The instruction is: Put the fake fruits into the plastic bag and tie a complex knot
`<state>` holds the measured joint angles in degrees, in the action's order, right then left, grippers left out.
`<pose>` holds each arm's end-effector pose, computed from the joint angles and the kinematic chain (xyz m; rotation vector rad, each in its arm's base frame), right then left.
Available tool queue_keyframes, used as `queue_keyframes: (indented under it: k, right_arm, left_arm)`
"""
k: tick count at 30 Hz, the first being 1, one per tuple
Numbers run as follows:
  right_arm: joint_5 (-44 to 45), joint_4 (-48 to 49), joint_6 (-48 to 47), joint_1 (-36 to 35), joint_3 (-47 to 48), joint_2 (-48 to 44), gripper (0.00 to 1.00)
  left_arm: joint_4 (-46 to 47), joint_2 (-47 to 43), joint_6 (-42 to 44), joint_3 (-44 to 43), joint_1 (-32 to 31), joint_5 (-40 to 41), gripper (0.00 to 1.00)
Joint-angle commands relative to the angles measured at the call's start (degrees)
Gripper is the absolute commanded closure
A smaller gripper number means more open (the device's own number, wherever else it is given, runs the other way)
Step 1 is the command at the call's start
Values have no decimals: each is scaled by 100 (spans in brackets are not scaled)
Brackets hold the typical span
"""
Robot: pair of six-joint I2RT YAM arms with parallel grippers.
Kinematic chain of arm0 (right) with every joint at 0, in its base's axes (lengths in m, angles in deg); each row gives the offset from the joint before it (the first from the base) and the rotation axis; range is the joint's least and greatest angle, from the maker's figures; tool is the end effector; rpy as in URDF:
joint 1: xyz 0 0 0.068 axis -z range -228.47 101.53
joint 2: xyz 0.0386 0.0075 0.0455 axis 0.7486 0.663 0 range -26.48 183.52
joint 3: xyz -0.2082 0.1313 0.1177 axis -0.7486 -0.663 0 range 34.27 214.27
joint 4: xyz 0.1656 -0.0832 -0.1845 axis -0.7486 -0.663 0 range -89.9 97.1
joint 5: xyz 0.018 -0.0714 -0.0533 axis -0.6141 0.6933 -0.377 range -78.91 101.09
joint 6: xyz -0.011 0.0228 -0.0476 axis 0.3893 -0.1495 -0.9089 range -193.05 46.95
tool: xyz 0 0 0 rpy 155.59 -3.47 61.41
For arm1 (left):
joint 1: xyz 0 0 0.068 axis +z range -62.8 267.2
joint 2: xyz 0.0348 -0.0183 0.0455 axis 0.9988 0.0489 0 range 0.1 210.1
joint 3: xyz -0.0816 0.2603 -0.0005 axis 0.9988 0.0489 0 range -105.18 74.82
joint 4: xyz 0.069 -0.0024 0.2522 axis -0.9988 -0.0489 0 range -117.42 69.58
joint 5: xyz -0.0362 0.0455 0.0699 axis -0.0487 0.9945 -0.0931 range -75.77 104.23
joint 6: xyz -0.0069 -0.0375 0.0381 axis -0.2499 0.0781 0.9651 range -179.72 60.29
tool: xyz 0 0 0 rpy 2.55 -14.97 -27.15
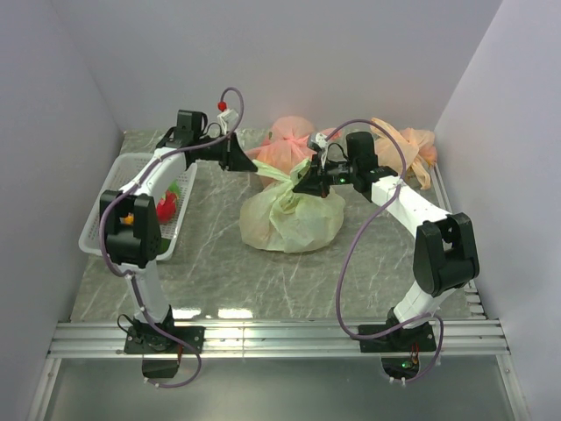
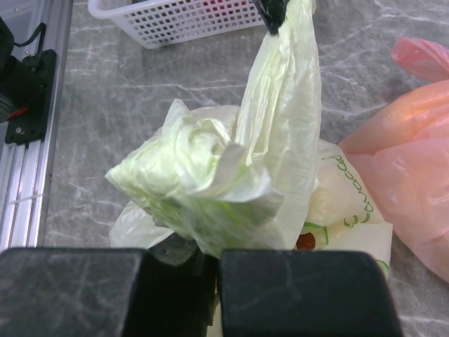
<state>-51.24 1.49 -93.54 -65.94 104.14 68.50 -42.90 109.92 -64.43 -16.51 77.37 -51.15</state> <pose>0.3416 0.1406 0.2806 -1.2046 1.5438 1.0914 0.4161 -0.1049 0.2829 0.6903 2.0200 -1.4224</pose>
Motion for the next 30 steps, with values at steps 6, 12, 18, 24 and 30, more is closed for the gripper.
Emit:
queue_keyframes:
  k: [6, 12, 18, 24, 30]
  right_arm:
    - [-69, -72, -113, -10, 264, -243, 100]
    - [-8, -63, -87, 7, 238, -269, 100]
    - [387, 60, 606, 7, 334, -42, 100]
    - [1222, 279, 2732, -28, 739, 372, 100]
    - [2223, 473, 3666, -116, 511, 215, 100]
  left_arm:
    - [920, -392, -768, -104, 42, -150, 64]
    - [790, -339, -742, -183, 42, -255, 84]
    - [658, -829, -102, -122, 7, -510, 100]
    - [-2137, -1252, 3344, -167, -818, 653, 100]
    - [-2052, -972, 3039, -61, -1495, 1125, 99]
